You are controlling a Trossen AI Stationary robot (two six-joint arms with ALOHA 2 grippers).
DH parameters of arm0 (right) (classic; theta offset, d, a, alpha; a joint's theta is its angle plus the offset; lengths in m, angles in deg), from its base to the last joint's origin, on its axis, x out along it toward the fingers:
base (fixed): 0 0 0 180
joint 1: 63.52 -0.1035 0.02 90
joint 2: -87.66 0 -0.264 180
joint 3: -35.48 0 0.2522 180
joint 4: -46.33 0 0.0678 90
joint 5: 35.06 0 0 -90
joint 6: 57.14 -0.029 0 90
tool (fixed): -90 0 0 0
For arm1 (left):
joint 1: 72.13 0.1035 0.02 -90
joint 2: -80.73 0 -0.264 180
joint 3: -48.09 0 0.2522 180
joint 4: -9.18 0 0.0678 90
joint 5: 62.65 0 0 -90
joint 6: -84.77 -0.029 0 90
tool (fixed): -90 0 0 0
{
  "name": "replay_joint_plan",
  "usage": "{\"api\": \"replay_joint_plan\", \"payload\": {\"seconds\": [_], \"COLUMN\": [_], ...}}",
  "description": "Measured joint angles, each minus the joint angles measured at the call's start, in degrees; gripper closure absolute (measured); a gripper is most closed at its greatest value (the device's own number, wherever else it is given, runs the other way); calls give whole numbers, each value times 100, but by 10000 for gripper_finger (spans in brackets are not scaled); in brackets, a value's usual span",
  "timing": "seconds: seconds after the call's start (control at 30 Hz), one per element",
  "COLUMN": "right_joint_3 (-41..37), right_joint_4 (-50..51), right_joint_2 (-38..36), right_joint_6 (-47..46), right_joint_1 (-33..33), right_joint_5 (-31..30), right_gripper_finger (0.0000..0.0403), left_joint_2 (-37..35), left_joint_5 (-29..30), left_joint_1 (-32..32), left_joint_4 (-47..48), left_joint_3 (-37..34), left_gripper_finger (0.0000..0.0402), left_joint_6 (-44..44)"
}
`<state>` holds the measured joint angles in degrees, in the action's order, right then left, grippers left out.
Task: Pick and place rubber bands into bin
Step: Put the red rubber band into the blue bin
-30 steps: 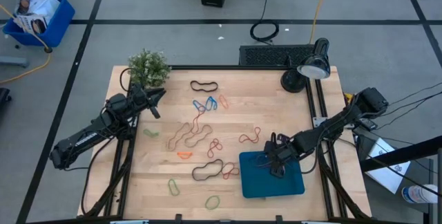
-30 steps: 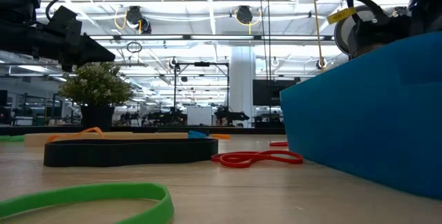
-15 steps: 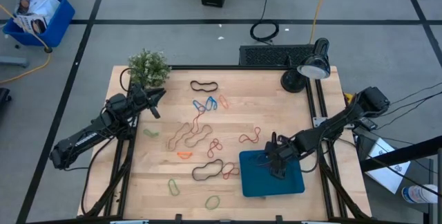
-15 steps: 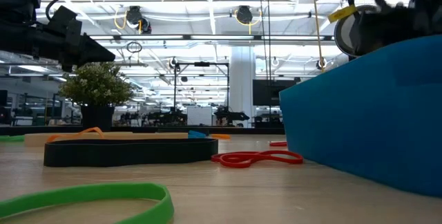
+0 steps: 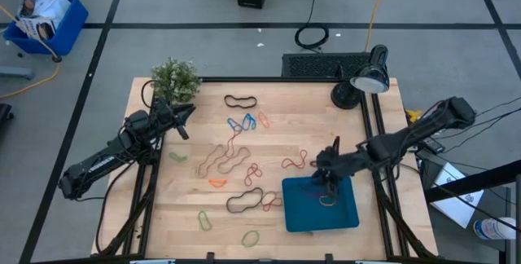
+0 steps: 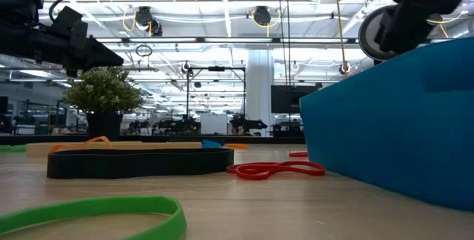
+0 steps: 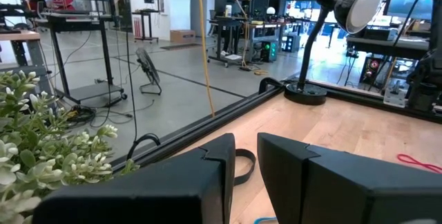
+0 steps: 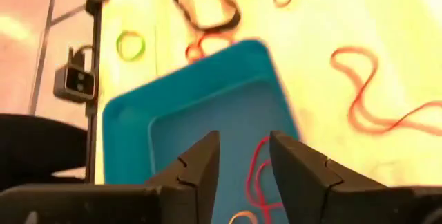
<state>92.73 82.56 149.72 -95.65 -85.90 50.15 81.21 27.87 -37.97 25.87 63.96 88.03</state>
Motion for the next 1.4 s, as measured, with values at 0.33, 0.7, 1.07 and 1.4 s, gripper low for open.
{"api": "replay_joint_plan", "payload": {"seconds": [0.33, 0.7, 1.07, 1.4], "right_joint_3": [408, 1317, 1153, 688], "right_joint_4": [140, 1699, 1337, 649], "right_joint_2": [316, 1509, 2300, 2501], "right_joint_6": [1391, 1842, 2826, 3585], "right_joint_1": [1102, 2065, 2384, 2391], "right_joint_5": [9, 8, 8, 17], "right_gripper_finger": [278, 277, 281, 284], "left_joint_2": [1, 1, 1, 1], "left_joint_5": [-40, -38, -38, -40], "left_joint_1": [-2, -1, 0, 0], "left_joint_4": [-5, -9, -12, -13], "left_joint_3": [0, 0, 0, 0], "left_gripper_finger": [330, 330, 330, 330], "left_joint_6": [33, 4, -2, -4]}}
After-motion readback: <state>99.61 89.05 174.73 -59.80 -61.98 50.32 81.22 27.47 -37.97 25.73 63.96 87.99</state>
